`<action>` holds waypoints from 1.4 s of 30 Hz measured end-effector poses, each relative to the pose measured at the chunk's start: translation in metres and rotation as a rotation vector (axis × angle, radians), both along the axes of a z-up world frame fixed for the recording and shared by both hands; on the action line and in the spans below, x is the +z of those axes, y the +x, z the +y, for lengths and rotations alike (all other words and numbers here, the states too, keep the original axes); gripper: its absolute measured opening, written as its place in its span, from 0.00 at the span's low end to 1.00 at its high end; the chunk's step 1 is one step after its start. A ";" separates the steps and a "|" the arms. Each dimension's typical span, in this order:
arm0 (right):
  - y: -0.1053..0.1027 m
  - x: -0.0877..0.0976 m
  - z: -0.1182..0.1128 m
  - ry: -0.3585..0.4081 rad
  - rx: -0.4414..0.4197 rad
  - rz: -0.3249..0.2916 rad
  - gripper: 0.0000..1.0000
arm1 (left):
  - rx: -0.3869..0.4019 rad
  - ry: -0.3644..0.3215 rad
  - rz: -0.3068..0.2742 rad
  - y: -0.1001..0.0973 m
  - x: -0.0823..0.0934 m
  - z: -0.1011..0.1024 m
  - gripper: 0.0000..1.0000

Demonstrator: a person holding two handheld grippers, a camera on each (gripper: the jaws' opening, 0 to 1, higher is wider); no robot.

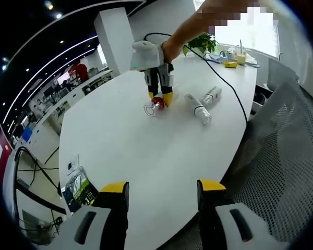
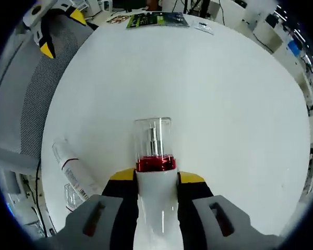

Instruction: Arrange the skincare products in the storage area until every visible bottle or jar stands upright without overlapping.

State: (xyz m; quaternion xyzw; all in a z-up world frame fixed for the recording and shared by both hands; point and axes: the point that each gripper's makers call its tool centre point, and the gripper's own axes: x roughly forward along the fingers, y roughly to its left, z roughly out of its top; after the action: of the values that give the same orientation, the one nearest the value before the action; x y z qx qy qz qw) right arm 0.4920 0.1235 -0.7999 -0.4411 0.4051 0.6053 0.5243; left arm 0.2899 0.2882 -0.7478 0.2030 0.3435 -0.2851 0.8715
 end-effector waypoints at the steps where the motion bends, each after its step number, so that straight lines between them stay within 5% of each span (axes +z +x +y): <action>1: 0.002 0.002 0.000 0.013 -0.011 -0.004 0.25 | 0.000 0.001 -0.005 0.000 0.001 0.000 0.54; 13: 0.012 0.053 0.002 0.336 -0.330 -0.001 0.24 | 0.005 -0.021 -0.015 0.002 0.004 -0.001 0.54; 25: 0.018 0.087 -0.013 0.575 -0.579 -0.023 0.24 | 0.006 -0.056 -0.014 0.003 0.008 -0.004 0.54; 33: 0.010 0.162 0.005 0.934 -0.737 0.022 0.25 | 0.042 -0.167 -0.034 0.008 0.022 -0.008 0.54; 38: -0.010 0.200 0.020 1.071 -0.734 0.051 0.25 | 0.055 -0.228 -0.041 0.009 0.030 -0.010 0.55; 42: -0.037 0.229 0.036 1.201 -0.729 0.104 0.25 | 0.071 -0.380 -0.067 0.014 0.050 -0.018 0.59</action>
State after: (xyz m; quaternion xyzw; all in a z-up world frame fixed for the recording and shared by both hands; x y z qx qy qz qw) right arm 0.4550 0.1592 -0.5709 0.1181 0.1475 0.5303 0.8265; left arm 0.3035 0.2700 -0.6973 0.0320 0.2614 -0.3072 0.9145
